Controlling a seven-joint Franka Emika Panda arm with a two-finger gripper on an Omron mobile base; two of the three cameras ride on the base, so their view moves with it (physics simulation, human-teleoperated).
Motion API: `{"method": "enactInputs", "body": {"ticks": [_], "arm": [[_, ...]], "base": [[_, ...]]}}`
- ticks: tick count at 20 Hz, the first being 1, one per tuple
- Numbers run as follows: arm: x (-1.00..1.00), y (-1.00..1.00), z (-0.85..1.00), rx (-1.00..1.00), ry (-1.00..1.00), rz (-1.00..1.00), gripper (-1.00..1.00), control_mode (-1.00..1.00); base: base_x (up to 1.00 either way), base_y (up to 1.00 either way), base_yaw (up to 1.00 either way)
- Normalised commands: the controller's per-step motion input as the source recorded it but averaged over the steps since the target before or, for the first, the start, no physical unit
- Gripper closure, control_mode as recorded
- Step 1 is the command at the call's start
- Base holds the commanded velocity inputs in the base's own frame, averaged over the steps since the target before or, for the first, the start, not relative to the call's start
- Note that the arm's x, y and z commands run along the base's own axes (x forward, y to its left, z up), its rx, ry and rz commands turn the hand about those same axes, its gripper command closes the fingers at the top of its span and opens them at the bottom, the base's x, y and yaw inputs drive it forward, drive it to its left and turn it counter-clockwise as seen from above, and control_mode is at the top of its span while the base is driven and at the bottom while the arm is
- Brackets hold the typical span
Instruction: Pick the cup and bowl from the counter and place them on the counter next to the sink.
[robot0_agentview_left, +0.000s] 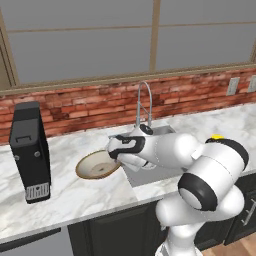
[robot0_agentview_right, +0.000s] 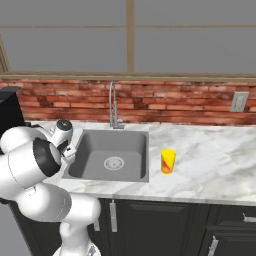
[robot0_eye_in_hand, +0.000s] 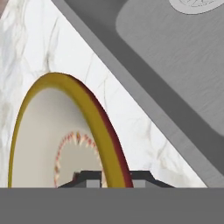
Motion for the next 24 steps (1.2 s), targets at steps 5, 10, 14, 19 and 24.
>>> {"method": "enactInputs", "body": {"ticks": [5,10,14,19,24], "arm": [[0.0,0.0,0.0,0.0,0.0,0.0,-1.0,-1.0],[0.0,-0.01,0.0,0.0,0.0,0.0,-1.0,-1.0],[0.08,-0.17,0.06,0.0,0.05,0.0,-1.0,-1.0],[0.0,-0.64,0.49,-0.02,0.21,0.0,-1.0,-1.0],[0.0,-0.82,0.49,-0.05,0.32,0.0,-1.0,-1.0]], "base": [[0.0,0.0,0.0],[0.0,0.0,0.0],[0.0,0.0,0.0],[0.0,0.0,0.0],[0.0,0.0,0.0]]}}
